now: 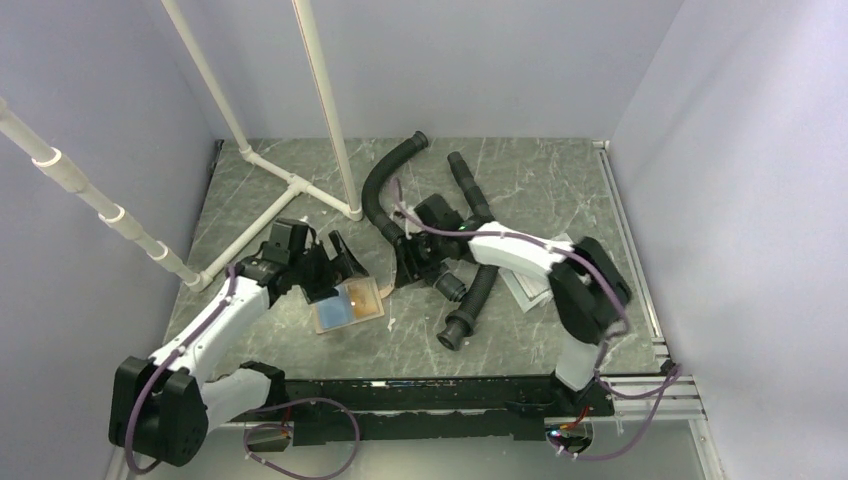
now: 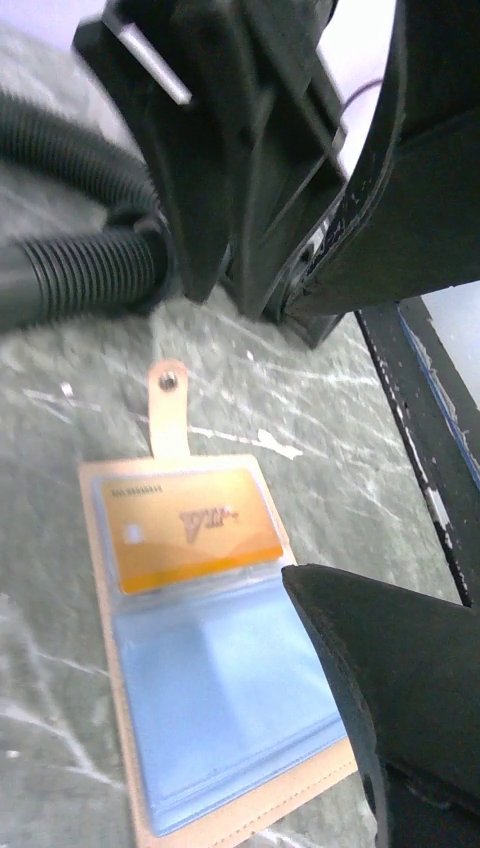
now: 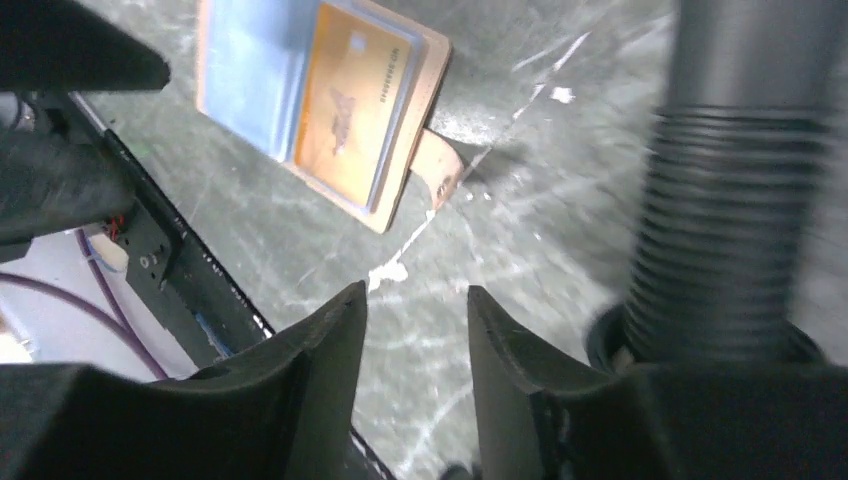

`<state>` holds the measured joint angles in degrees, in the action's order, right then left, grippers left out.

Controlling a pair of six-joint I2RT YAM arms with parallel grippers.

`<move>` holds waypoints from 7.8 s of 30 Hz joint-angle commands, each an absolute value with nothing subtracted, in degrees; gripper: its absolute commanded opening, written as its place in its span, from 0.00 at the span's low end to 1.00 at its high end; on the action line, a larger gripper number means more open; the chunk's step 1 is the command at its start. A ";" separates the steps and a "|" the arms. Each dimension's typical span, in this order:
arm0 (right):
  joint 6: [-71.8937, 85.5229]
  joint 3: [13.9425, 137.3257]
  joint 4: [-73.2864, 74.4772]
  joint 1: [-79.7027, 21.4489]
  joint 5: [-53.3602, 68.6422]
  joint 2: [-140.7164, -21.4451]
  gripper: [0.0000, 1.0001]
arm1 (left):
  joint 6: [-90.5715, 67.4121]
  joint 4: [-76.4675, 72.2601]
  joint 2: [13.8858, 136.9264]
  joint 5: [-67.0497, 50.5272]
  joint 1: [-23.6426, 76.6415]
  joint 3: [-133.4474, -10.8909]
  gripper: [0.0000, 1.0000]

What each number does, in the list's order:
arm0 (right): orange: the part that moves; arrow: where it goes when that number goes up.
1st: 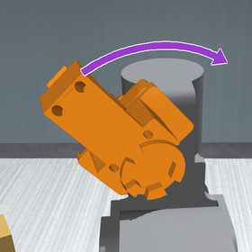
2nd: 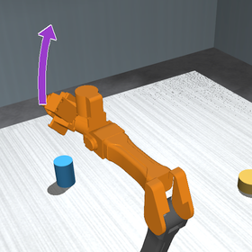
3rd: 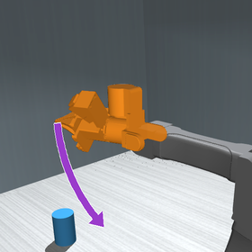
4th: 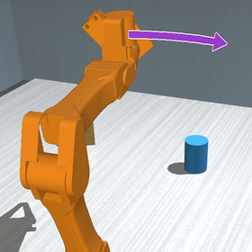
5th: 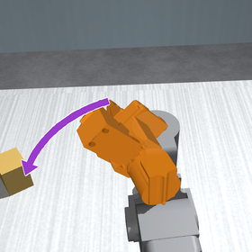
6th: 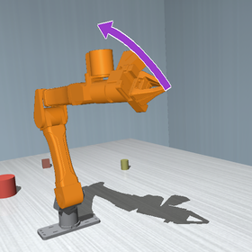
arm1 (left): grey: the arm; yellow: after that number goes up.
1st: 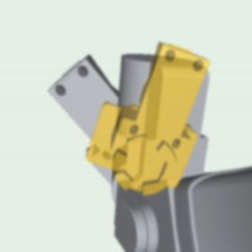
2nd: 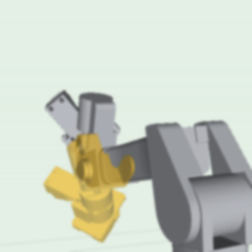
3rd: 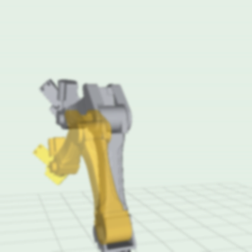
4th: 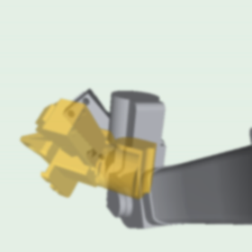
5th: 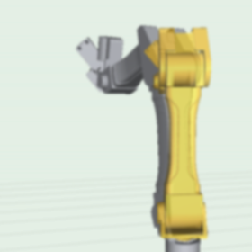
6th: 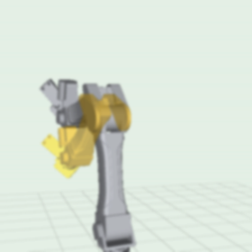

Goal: Put the credit cards into the card holder
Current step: Pick up the credit card from the storage box, then insert the credit card into the card holder.

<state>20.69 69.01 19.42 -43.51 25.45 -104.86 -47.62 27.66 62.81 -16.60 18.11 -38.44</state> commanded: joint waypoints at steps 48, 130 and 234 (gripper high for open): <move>-5.64 45.80 23.75 9.81 38.13 -80.74 0.76 | -25.93 24.43 68.49 -55.31 7.20 -57.92 0.99; 11.34 50.84 32.51 -12.73 -26.52 -55.49 0.00 | -23.55 30.12 70.74 -42.89 5.89 -58.51 0.99; 50.36 66.12 -31.84 -49.66 23.28 -121.11 0.00 | -46.32 36.30 73.29 -7.48 5.10 -33.62 0.39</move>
<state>49.78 63.26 -26.96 -49.23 21.47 -119.70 -46.19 37.01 72.82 -8.23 5.06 -34.35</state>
